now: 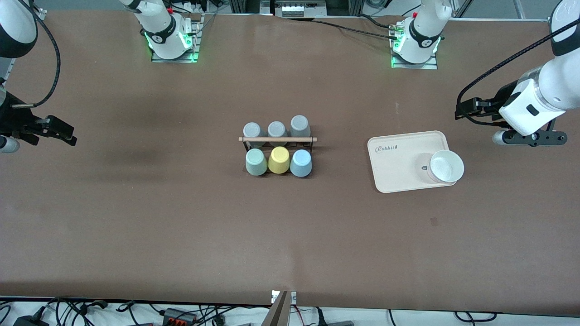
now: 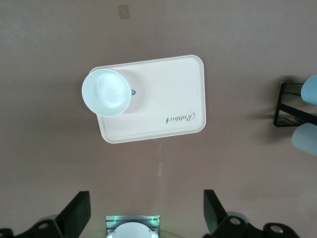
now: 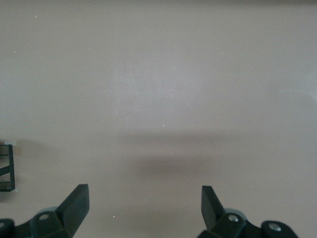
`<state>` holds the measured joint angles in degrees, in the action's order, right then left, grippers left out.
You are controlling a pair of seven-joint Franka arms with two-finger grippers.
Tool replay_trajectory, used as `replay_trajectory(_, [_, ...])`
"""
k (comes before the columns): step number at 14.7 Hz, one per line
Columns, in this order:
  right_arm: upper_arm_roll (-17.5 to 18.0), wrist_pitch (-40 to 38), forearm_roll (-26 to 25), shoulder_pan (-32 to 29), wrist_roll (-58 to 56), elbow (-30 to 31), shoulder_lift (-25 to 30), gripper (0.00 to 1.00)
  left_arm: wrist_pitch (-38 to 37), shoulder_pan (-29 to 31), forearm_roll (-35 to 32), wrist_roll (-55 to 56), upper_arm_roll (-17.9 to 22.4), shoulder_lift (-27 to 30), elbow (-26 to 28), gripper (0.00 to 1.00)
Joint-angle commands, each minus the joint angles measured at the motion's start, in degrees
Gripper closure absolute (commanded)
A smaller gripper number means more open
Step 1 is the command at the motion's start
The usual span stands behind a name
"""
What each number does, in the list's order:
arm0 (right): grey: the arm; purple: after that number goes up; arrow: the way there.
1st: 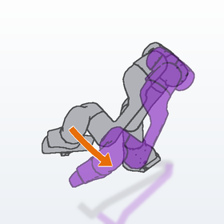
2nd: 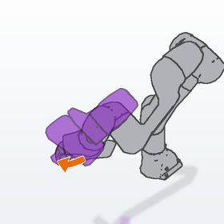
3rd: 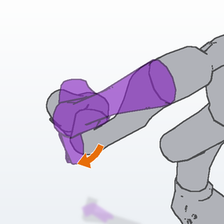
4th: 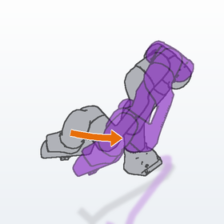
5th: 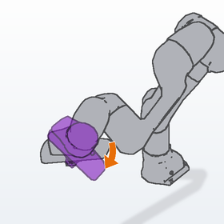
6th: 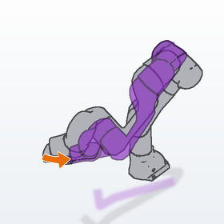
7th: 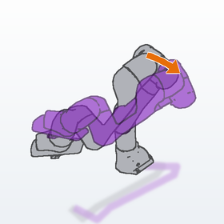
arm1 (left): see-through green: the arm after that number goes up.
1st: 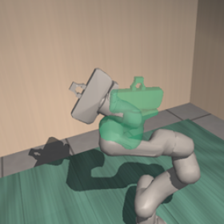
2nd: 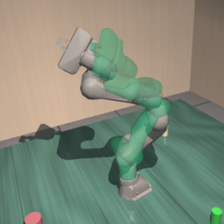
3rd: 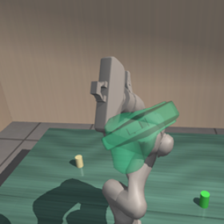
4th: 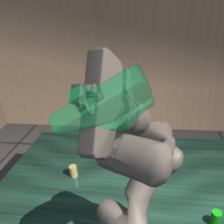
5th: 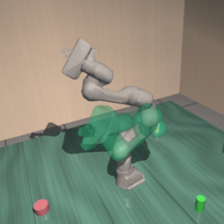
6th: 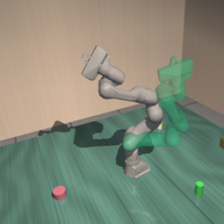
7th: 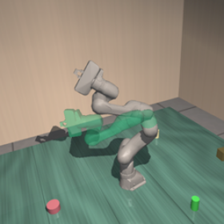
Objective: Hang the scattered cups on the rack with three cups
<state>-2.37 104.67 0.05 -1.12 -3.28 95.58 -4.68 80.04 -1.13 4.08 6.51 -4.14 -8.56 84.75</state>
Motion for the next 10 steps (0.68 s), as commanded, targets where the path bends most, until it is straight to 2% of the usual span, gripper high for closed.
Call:
replay_trajectory(1, [0.27, -0.17, 0.03, -0.81, -0.24, 1.28, 1.52, 0.0, -0.41, 0.52, 0.49, -0.27, -0.17, 0.74, 0.59, 0.0])
replay_trajectory(4, [3.77, -0.17, 0.03, -3.8, -0.24, 1.28, 1.52, 0.0, -0.41, 0.52, 0.49, -0.27, -0.17, 0.74, 0.59, 0.0])
replay_trajectory(10, [3.6, -1.48, 0.12, -3.63, -0.42, 1.19, 1.95, 0.0, -0.41, 0.52, 0.49, -0.27, -0.17, 0.74, 0.59, 0.0])
